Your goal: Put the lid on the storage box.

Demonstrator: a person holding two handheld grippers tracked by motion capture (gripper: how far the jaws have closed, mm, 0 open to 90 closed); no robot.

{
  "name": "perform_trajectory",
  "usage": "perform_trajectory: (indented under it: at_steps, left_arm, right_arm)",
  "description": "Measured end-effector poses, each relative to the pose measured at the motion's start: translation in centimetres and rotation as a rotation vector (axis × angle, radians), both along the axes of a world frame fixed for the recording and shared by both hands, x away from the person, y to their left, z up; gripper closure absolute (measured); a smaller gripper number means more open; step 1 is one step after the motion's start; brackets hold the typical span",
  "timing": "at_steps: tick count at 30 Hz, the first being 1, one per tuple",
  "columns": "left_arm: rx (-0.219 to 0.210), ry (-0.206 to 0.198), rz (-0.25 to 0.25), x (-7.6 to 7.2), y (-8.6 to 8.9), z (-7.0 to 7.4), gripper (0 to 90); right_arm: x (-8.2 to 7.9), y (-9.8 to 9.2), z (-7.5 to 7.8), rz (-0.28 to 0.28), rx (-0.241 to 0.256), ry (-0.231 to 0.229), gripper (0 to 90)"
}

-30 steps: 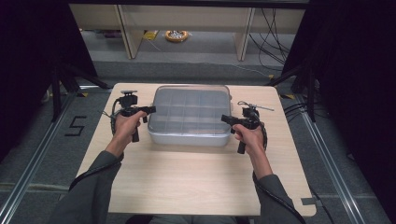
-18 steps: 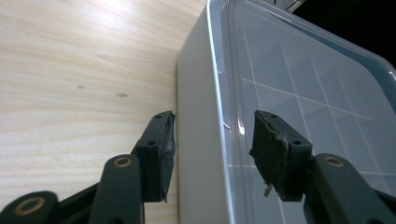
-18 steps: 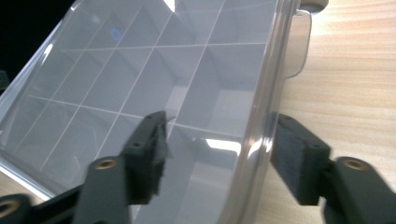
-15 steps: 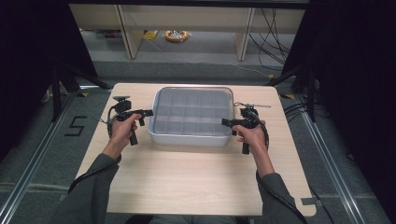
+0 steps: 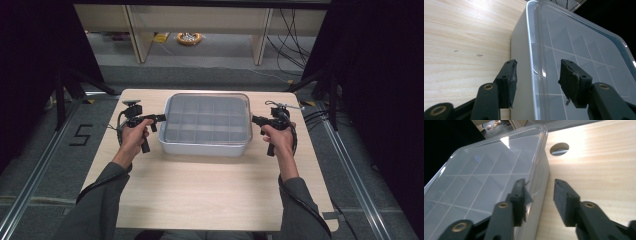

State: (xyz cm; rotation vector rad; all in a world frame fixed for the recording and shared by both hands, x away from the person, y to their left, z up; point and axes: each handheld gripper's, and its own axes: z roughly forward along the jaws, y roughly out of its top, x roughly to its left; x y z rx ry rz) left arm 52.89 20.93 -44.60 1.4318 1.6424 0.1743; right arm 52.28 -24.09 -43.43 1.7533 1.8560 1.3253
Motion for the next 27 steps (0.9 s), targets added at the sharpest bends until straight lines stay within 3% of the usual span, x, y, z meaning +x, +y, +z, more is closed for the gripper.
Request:
perform_trajectory:
  at_steps: [2, 3, 4, 5, 6, 7, 8, 9, 10, 11, 14, 15, 19, 22, 23, 27]
  left_arm:
    - [-0.003, -0.013, 0.006, 0.0, -0.2, 0.2, 48.4]
    - [-0.002, -0.013, -0.004, 0.0, -0.3, 0.3, 48.6]
    - [-0.001, -0.013, -0.01, 0.0, -0.4, 0.4, 48.6]
    - [-0.002, -0.016, -0.014, 0.0, -0.5, 0.4, 48.6]
    - [-0.002, -0.016, -0.017, -0.1, -0.6, 0.5, 48.6]
    - [-0.006, -0.018, -0.02, 0.0, -0.7, 0.5, 48.6]
    - [-0.009, -0.017, -0.022, 0.0, -0.7, 0.5, 48.7]
    - [-0.005, -0.015, -0.021, 0.0, -0.8, 0.5, 48.7]
    - [-0.01, -0.017, -0.022, 0.0, -0.9, 0.4, 48.9]
    - [-0.01, -0.015, -0.026, 0.1, -1.0, 0.4, 48.9]
    - [-0.005, -0.015, -0.022, 0.3, -1.3, 0.4, 48.8]
    - [0.0, -0.012, -0.026, 0.5, -1.2, 0.4, 48.5]
    - [-0.017, 0.0, -0.003, 1.3, -1.1, 0.2, 48.4]
    - [-0.039, 0.012, 0.007, 1.9, -1.3, -0.1, 49.4]
    - [-0.027, 0.003, -0.002, 2.1, -1.2, -0.3, 49.5]
    - [-0.049, 0.017, 0.021, 2.6, -1.0, -0.6, 53.3]
  right_arm:
    - [0.7, 0.3, -0.2, -0.006, -0.012, -0.015, 66.7]
    - [0.7, 0.9, -0.1, -0.035, 0.02, 0.027, 68.3]
    - [1.1, 0.8, -0.4, -0.02, -0.014, -0.001, 69.8]
    - [1.1, 1.4, -0.3, -0.056, 0.027, 0.051, 71.4]
    - [1.2, 1.5, -0.5, -0.055, 0.015, 0.062, 71.6]
    - [1.7, 1.2, -1.0, -0.018, -0.045, 0.005, 71.0]
    - [1.9, 1.3, -1.3, -0.014, -0.061, -0.011, 71.3]
    - [1.9, 1.3, -1.6, -0.025, -0.05, 0.0, 70.5]
    - [1.7, 1.7, -1.6, -0.06, 0.019, 0.036, 70.4]
    - [2.0, 1.3, -1.9, -0.048, 0.011, 0.015, 70.4]
    - [1.9, 1.3, -1.8, -0.049, 0.019, 0.023, 70.3]
    - [2.0, 1.3, -1.9, -0.042, 0.001, 0.009, 70.0]
    - [2.0, 1.7, -2.0, -0.035, 0.027, 0.011, 69.3]
    - [2.1, 2.1, -1.9, -0.036, -0.008, 0.002, 68.3]
    - [2.2, 2.1, -1.9, -0.036, -0.008, 0.005, 68.3]
    - [2.0, 2.0, -1.9, -0.027, 0.021, -0.001, 68.5]
